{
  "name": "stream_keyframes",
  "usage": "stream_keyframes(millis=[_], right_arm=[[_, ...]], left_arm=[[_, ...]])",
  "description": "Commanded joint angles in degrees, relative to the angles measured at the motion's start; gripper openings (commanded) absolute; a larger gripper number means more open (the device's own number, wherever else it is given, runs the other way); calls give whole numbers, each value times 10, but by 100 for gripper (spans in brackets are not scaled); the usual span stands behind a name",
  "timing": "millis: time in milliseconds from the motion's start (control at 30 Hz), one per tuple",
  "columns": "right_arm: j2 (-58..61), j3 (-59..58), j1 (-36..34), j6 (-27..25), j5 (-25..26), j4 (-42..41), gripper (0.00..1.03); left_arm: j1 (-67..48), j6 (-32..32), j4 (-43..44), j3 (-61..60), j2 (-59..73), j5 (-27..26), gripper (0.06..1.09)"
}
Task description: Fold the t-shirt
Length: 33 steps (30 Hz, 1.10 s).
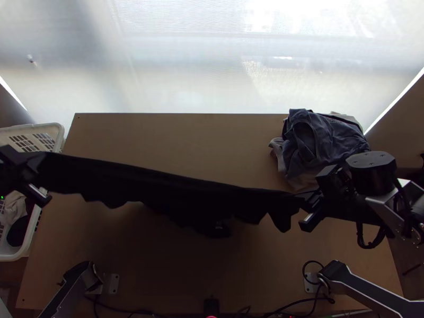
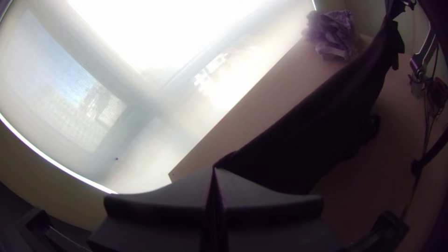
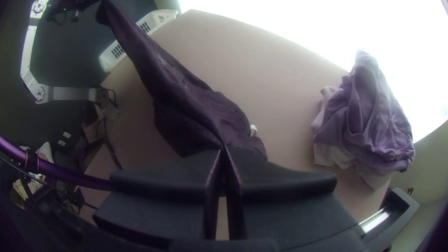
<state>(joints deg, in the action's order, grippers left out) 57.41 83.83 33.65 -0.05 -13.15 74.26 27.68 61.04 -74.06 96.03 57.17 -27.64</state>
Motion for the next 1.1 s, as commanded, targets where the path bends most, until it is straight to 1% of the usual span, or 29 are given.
stream_keyframes(millis=[0, 100, 233, 333, 467, 567, 633, 767, 900, 1000, 1033, 1067], right_arm=[[-19, -60, -2, -6, -6, -23, 3], [-2, -111, -9, -21, -5, -70, 3], [38, -158, -35, -23, -3, -163, 3], [79, -163, -52, -24, 2, -217, 3], [120, -162, -75, -25, 21, -278, 3], [157, -163, -88, -23, 23, -304, 3], [178, -165, -88, -22, 32, -325, 3], [219, -164, -88, -10, 50, -376, 3], [252, -171, -90, -7, 55, -401, 3], [269, -188, -90, -7, 61, -432, 3], [278, -188, -90, -7, 63, -439, 3], [287, -186, -90, -7, 65, -448, 3]], left_arm=[[-36, 15, -26, -84, -41, -4, 9], [-66, 31, 32, -168, -33, -3, 9], [-83, 68, 185, -270, 15, 9, 9], [-90, 75, 285, -278, 111, 31, 9], [-85, 83, 405, -233, 244, 53, 9], [-90, 80, 438, -191, 330, 70, 9], [-103, 79, 451, -188, 365, 79, 9], [-132, 79, 484, -188, 415, 100, 9], [-156, 81, 487, -197, 454, 113, 10], [-171, 82, 490, -201, 473, 117, 13], [-175, 80, 491, -198, 477, 118, 21], [-178, 74, 491, -193, 480, 123, 37]])
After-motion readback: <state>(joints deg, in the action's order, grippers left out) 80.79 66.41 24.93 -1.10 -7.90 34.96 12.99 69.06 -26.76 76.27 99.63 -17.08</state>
